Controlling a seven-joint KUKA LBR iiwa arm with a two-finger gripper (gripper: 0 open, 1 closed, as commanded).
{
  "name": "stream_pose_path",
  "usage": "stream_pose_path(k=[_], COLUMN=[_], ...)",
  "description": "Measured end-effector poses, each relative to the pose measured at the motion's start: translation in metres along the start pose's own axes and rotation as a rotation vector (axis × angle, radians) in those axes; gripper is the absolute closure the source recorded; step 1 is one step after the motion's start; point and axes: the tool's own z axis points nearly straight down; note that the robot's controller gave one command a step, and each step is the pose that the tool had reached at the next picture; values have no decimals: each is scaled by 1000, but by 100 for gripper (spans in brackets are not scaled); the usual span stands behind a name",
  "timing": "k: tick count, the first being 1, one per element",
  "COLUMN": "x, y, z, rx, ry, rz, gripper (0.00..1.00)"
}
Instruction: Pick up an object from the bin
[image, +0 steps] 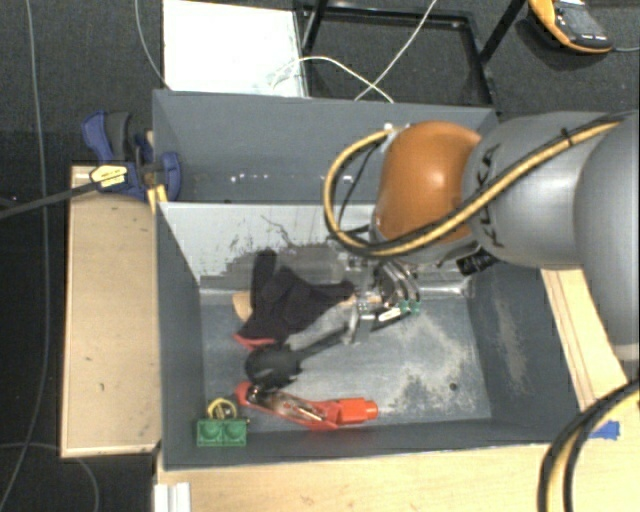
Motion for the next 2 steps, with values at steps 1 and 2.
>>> stream_pose_path(k=[1,2], x=[-2,28], y=[-1,-74], z=[-4,62], rx=[-1,-1], ry=[-8,-8], rz=[4,83], gripper=[0,0])
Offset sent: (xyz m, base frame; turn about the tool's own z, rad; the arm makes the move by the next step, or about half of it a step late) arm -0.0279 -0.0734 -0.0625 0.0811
